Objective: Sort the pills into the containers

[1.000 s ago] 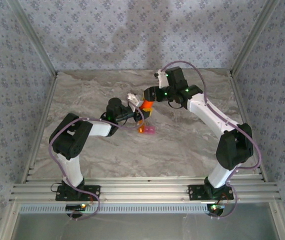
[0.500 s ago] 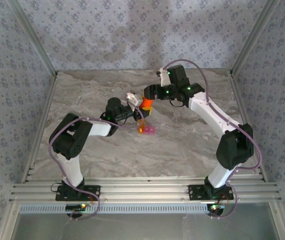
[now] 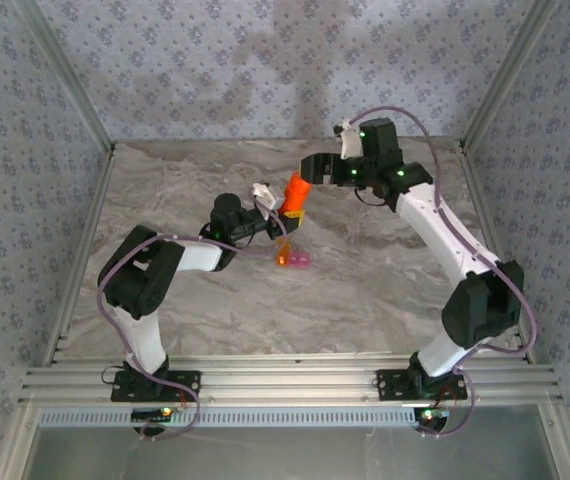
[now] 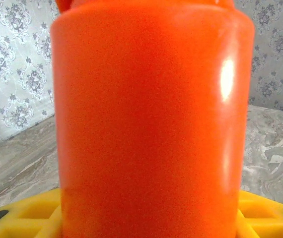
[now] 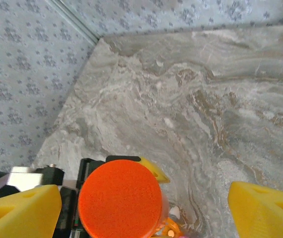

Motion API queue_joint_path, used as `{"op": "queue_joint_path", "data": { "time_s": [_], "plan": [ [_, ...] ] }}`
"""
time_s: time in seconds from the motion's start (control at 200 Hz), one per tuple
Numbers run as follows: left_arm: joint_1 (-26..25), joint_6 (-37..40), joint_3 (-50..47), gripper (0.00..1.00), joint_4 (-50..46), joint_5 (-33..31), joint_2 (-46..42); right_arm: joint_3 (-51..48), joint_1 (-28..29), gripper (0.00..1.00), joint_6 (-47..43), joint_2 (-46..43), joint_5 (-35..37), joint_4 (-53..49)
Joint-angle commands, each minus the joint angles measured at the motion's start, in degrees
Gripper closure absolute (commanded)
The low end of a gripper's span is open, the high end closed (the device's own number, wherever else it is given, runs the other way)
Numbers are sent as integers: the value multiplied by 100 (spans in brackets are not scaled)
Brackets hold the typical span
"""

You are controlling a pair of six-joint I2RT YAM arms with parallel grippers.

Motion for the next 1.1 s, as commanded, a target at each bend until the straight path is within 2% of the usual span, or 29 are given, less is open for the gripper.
{"op": "queue_joint_path", "data": {
  "time_s": [0.0, 0.18, 0.45, 0.81, 1.094],
  "plan": [
    [26, -69, 165, 100, 285, 27, 26, -70, -38, 11, 70, -197, -231, 174],
    [23, -76, 175, 100, 290, 39, 32, -20, -67, 15, 155, -134, -35, 111],
    [22, -52, 147, 100, 281, 36, 5, 335, -137, 30, 256, 276, 67, -133],
    [29, -74, 153, 100, 307, 38, 14, 351, 141, 38, 106, 496, 199, -382],
    [22, -91, 164, 100, 316, 18, 13, 167, 272, 39, 21, 483, 262, -472]
  ]
}}
